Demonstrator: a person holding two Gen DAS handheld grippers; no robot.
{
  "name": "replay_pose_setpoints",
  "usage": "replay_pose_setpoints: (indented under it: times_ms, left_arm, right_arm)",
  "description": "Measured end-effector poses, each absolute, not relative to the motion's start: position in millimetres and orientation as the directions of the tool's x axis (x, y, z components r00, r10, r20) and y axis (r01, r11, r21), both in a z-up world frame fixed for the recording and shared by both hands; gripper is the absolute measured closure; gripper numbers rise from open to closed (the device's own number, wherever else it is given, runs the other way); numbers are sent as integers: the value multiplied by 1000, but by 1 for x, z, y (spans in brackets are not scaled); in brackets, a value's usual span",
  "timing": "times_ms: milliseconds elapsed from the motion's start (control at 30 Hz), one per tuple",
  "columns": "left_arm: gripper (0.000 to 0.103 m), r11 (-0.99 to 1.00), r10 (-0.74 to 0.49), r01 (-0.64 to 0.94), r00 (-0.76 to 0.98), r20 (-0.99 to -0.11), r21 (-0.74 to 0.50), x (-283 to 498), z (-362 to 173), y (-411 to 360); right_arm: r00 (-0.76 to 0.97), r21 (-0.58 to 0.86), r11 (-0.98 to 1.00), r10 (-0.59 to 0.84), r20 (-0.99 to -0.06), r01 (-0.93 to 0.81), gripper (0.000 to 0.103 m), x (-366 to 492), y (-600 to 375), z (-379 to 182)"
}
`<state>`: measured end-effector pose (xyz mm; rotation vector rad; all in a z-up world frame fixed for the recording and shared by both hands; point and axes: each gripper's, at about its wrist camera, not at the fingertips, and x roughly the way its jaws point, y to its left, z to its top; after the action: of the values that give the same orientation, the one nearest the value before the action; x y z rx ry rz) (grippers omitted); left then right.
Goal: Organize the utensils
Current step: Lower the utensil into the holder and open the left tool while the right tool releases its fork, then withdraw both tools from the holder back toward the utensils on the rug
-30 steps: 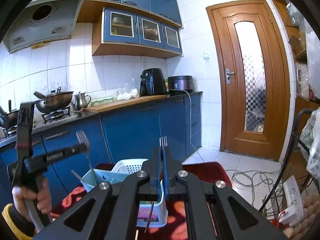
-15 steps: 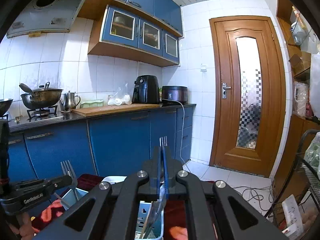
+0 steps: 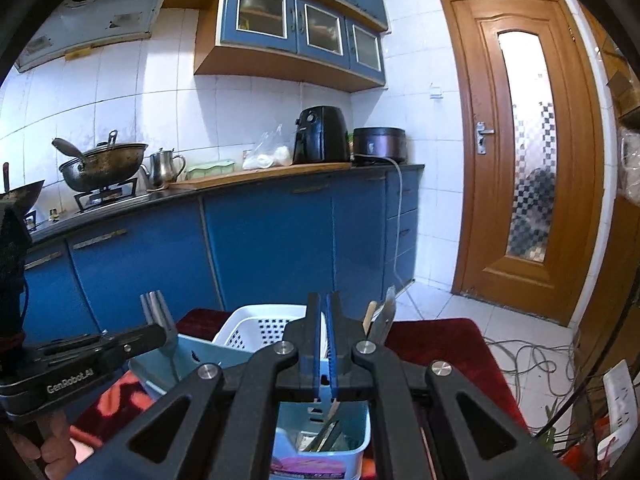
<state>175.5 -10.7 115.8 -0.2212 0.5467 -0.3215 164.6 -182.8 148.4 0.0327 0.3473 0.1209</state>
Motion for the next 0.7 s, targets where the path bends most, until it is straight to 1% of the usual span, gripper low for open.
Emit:
replay_pose_setpoints:
  times_ms: [200,233,267,300,367,400,433,467,533,700]
  left_arm:
    - [100,934,-342,236,807,-482,-267,174,119,-17]
    - [98,936,-339,236,806,-485,-262,173,120,-18]
    - [95,937,-337,236,805,-488,-257,172,121,-19]
    - [92,938,-334,235,805,-490,-254,171,121,-19]
    - [80,939,-332,235,805,-491,-250,169,123,-20]
    - [76,939,-332,235,807,-489,-250,167,124,-19]
    - [71,939,-334,237,808,-485,-251,165,125,-19]
    - [69,939,-332,237,811,-481,-249,163,126,-19]
    - [69,940,-329,237,815,-477,-244,159,129,-19]
    - [68,938,-338,252,816,-469,-237,147,136,-21]
  right_arm:
    - [915,100,983,177,-362,-151,98,163,-185,145]
    - [913,116,981,187,-364,-155,95,162,-186,146]
    - [911,128,979,195,-364,-159,92,161,-187,146]
    - [909,143,976,206,-363,-164,90,160,-189,146]
    - [907,161,972,217,-360,-169,87,157,-191,147]
    - [907,172,970,224,-358,-172,87,155,-193,148]
    - [906,181,968,229,-355,-173,84,152,-194,149]
    - [906,190,966,233,-352,-174,80,150,-196,150]
    - [906,218,959,247,-343,-179,77,144,-201,153]
    - [906,273,945,266,-328,-179,76,129,-212,160]
